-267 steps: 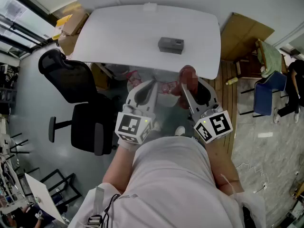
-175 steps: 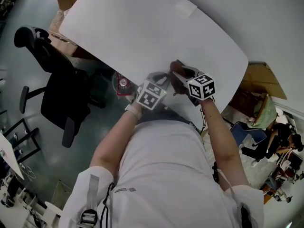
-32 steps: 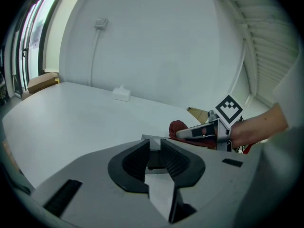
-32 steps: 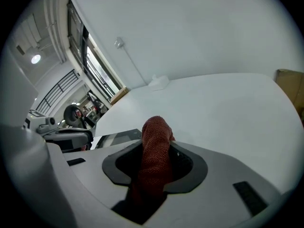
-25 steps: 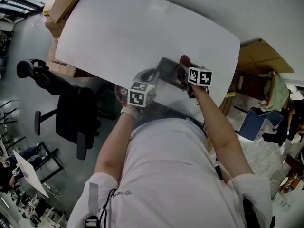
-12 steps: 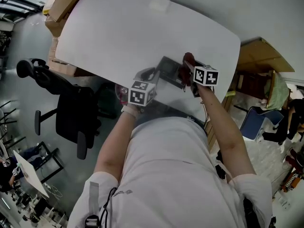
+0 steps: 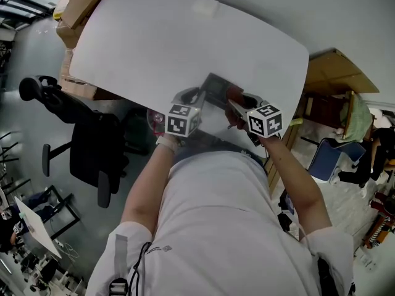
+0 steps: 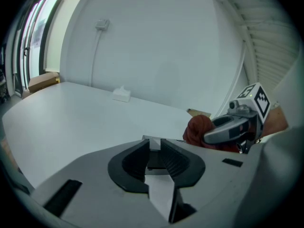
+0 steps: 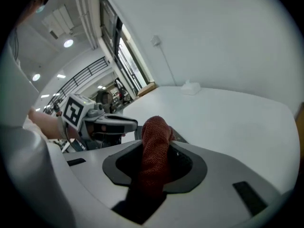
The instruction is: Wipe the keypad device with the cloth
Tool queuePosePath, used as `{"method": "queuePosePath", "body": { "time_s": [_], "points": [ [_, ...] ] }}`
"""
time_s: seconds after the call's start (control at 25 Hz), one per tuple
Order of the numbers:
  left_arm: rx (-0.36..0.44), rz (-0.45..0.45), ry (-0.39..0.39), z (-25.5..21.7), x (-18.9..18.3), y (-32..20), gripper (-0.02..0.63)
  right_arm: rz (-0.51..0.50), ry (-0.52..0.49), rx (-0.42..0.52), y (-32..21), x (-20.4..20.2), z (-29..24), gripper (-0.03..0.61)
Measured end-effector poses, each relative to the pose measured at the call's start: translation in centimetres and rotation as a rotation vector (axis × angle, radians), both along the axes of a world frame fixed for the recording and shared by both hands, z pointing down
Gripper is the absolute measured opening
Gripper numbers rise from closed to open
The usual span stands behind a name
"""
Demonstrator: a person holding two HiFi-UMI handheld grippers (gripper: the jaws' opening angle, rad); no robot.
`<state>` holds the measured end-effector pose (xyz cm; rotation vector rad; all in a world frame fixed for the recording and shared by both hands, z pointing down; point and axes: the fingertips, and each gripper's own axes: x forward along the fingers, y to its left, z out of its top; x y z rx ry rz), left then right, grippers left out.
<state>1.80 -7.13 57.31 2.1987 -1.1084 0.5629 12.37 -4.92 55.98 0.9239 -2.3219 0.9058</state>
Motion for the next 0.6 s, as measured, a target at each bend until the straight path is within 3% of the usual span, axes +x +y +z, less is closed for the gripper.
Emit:
{"method": "queuePosePath", "body": {
  "time_s": [0.12,0.44,0.6],
  "points": [
    [-0.003,-0.003,0.000,-0.1,0.1,0.0,0.077,-0.044,0.048,0.012,0.6,-1.4,0.9,0.130],
    [-0.009,-0.007,-0.001,-0.1,-0.1,0.0,0.077,-0.009,0.117,-0.035,-1.2,-2.8,2.1,0.130],
    [-0.011,-0.012,0.006,0.3,-0.2,-0.1,0.077,-0.037,0.171,-0.044,-1.6,-3.5,2.4,0.130]
  ]
}}
